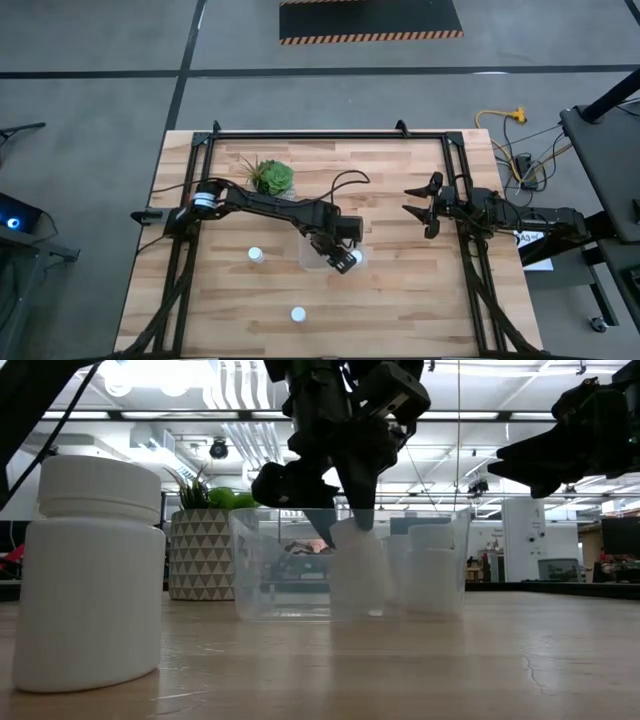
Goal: Pick and place pill bottles into a basket
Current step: Put the white pill bottle into the transparent bin
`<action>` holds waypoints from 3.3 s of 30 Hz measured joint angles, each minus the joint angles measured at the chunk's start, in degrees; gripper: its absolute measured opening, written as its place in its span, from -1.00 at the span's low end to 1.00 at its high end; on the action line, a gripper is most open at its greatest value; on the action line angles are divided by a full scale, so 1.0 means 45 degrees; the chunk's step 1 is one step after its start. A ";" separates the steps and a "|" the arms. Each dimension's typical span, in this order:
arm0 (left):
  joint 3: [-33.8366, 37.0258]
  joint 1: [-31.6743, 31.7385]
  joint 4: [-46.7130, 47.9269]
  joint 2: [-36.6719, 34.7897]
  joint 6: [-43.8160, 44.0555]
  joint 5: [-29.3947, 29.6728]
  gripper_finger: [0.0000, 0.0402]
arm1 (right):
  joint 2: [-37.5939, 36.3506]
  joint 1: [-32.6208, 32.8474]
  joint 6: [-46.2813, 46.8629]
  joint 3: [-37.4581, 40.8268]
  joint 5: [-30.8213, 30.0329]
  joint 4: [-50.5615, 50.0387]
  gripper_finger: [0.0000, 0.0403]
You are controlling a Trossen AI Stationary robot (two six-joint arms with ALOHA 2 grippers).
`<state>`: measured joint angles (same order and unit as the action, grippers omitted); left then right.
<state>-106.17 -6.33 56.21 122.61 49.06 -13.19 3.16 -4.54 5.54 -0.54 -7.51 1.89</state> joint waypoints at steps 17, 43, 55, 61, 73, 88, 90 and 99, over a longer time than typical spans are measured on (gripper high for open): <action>0.0005 0.0000 0.0002 0.0000 -0.0108 -0.0005 -0.20 | 0.0000 0.0000 0.0000 -0.0004 0.0000 0.0004 0.07; 0.0078 -0.0010 -0.0521 -0.0001 0.0272 -0.0019 -0.20 | 0.0000 0.0000 0.0000 0.0000 -0.0002 0.0000 0.07; 0.0126 -0.0005 -0.0487 -0.0001 -0.0553 -0.0018 -0.20 | 0.0000 -0.0005 0.0000 0.0000 -0.0001 0.0000 0.07; 0.0131 -0.0005 -0.0473 -0.0005 -0.1119 -0.0019 -0.20 | 0.0000 -0.0001 0.0000 0.0000 0.0000 0.0000 0.07; 0.0136 0.0024 -0.0045 -0.0015 -0.0313 -0.0005 -0.20 | 0.0000 -0.0005 0.0000 0.0000 -0.0003 0.0000 0.07; 0.0151 0.0141 -0.0152 -0.0019 -0.0656 0.0486 0.35 | 0.0000 -0.0005 0.0000 0.0000 -0.0004 0.0001 0.07; 0.0151 0.0141 -0.0152 -0.0019 -0.0730 0.0481 0.45 | 0.0000 -0.0005 0.0000 0.0000 -0.0004 0.0002 0.07; -0.0017 0.0131 -0.0070 -0.0019 -0.0641 0.0481 0.58 | 0.0000 -0.0003 0.0000 0.0000 -0.0004 0.0000 0.07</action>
<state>-106.25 -5.74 55.90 122.52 46.17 -11.03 3.16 -4.55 5.54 -0.54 -7.53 1.89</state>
